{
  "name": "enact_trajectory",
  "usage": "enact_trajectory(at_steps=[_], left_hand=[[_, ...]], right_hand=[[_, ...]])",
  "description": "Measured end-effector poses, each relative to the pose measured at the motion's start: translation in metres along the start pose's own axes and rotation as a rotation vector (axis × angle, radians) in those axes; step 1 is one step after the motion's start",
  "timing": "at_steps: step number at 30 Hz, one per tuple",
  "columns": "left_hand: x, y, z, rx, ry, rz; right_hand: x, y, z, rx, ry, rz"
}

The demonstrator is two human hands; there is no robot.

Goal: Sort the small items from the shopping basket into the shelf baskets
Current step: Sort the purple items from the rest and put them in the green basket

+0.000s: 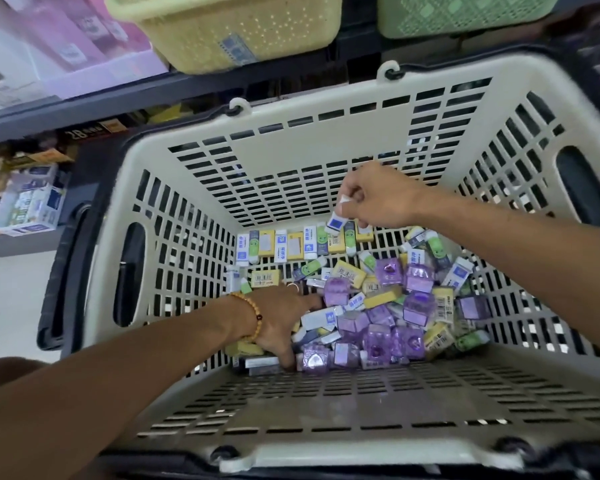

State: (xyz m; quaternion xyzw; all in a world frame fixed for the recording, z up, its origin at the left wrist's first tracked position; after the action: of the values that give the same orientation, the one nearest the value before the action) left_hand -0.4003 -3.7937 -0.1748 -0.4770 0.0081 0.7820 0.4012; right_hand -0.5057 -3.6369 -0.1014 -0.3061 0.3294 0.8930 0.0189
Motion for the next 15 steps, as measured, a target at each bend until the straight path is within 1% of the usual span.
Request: enact_trajectory(at_steps=[4, 11, 15], left_hand=[[-0.0059, -0.0003, -0.0031, 0.056, -0.027, -0.032], [-0.0075, 0.0047, -0.0049, -0.047, -0.023, -0.01], [-0.0091, 0.0028, -0.0099, -0.014, 0.022, -0.013]], right_hand=[[0.0022, 0.0014, -0.0011, -0.035, -0.006, 0.016], [0.0052, 0.0002, -0.0013, -0.068, -0.022, 0.043], [0.007, -0.0014, -0.0014, -0.083, -0.031, 0.052]])
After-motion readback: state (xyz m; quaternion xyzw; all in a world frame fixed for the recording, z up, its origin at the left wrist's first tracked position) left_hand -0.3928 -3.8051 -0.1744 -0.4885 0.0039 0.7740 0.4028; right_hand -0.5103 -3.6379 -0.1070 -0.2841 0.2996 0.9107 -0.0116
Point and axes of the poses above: each hand's wrist, its own x-axis towards the middle knuckle, its own z-axis out of the back of the hand, y = z × x, the point moved 6 cm from there along x, towards the middle knuckle, and after that the axes turned 13 degrees about -z, right-handed, at the moved point
